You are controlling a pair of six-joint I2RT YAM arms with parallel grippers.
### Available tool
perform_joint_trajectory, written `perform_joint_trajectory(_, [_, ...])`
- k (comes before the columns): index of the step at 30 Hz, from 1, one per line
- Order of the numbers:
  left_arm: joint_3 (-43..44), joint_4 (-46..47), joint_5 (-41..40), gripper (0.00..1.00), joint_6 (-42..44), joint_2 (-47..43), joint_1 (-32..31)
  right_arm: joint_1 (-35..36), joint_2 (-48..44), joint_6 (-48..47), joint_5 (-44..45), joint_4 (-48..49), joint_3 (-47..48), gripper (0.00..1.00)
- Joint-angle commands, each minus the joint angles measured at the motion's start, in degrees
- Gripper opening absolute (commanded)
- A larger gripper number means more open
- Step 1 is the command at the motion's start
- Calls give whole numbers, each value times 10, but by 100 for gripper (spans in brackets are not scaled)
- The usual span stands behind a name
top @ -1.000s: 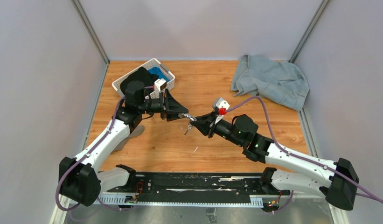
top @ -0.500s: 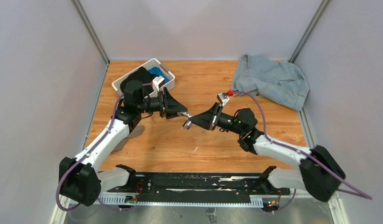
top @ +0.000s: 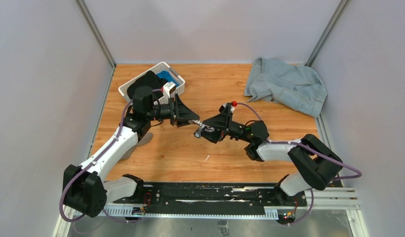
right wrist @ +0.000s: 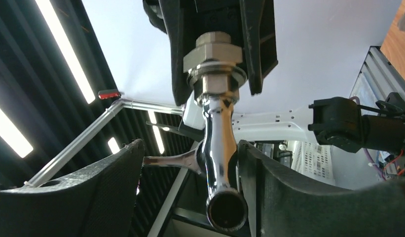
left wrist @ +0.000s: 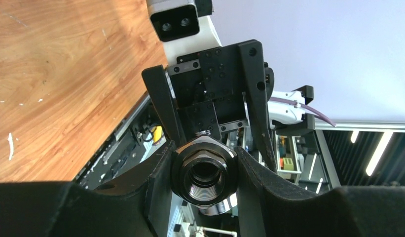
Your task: Install the water faucets
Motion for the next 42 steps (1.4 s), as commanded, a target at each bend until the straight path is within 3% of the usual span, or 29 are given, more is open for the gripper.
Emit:
perform_joint_trajectory(1, [-3,27,19,0,-9,4,-1,-6,-18,-11,-28,44,-28,72])
perform_joint_trajectory(7, [3,37,22,0,-21,10,-1,-58,-96,-74,-57,-58,-85,76])
perform_joint_trajectory(11, [7,36,22,0,-25,12,-1,-113,-217,-175,-97,-245,-92,78])
perform_joint_trajectory(14, [7,35,19,0,-33,13,-1,-132,-361,-411,-83,-659,7,80])
perform_joint_trajectory(16, [10,34,19,0,-43,13,-1,-116,-423,-652,40,-940,117,82])
perform_joint_trajectory(19, [18,6,11,0,-48,11,-1,-22,-470,-953,246,-1066,190,78])
perform_joint_trajectory(25, [21,-11,-3,0,-80,16,-1,146,-524,-1256,425,-973,144,76])
perform_joint_trajectory(31, [31,-12,8,0,-84,24,-1,252,-540,-1482,444,-785,47,79])
perform_joint_trajectory(35, [32,-13,8,0,-82,22,-1,292,-497,-1571,489,-690,28,81])
perform_joint_trajectory(42, [31,-10,9,0,-81,21,-1,296,-408,-1618,494,-580,23,80])
